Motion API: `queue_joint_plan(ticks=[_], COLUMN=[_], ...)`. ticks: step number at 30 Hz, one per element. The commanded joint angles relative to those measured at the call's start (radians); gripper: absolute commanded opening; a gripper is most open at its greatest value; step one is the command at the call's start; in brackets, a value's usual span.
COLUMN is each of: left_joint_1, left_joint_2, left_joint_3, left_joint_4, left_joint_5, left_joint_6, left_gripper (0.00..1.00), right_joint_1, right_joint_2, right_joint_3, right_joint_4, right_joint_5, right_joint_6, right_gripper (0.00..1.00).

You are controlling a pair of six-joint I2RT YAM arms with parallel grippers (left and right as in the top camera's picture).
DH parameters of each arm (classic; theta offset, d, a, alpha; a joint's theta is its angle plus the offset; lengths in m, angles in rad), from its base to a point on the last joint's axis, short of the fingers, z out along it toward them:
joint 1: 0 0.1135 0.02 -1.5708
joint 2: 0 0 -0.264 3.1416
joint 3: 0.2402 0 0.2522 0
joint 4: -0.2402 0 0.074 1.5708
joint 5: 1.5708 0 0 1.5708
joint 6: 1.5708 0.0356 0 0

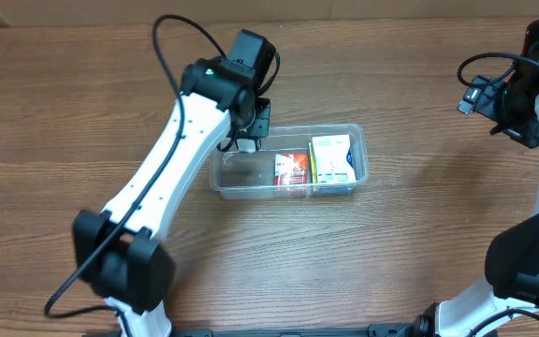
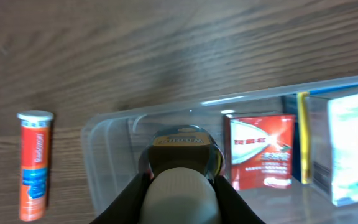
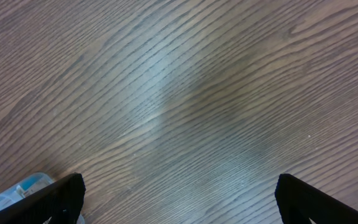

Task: Pack container
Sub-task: 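Carry the dark bottle with the left gripper into the container's left end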

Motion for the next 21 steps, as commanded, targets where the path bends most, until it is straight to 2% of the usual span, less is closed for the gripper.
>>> queue_joint_plan(ticks=[1, 6, 14, 17, 21], left_joint_1=[-0.005, -0.005, -0.005, -0.005, -0.005], left_joint_2=[0.059, 0.132, 0.137, 0.137, 0.137], left_joint_3=[-0.006, -0.006, -0.006, -0.006, -0.006], left_joint_4=[0.006, 0.035, 0.050, 0.050, 0.050], left_joint_5=[-0.017, -0.024, -0.027, -0.027, -0.027], left_joint_6=[-0.047, -0.058, -0.053, -0.031, -0.031], left_gripper=[0.04, 0.04, 0.04, 0.14, 0.16], right_joint_1=[0.000, 0.000, 0.000, 0.000, 0.000], right_joint_2=[-0.033, -0.033, -0.033, -0.033, -0.033], right_joint_3=[0.025, 0.025, 0.025, 0.025, 0.025], right_joint_4=[0.005, 0.005, 0.005, 0.005, 0.005], right_joint_5=[0.007, 0.007, 0.007, 0.007, 0.007], right_joint_6=[0.000, 0.000, 0.000, 0.000, 0.000], right_gripper=[1.00, 1.00, 1.00, 1.00, 1.00])
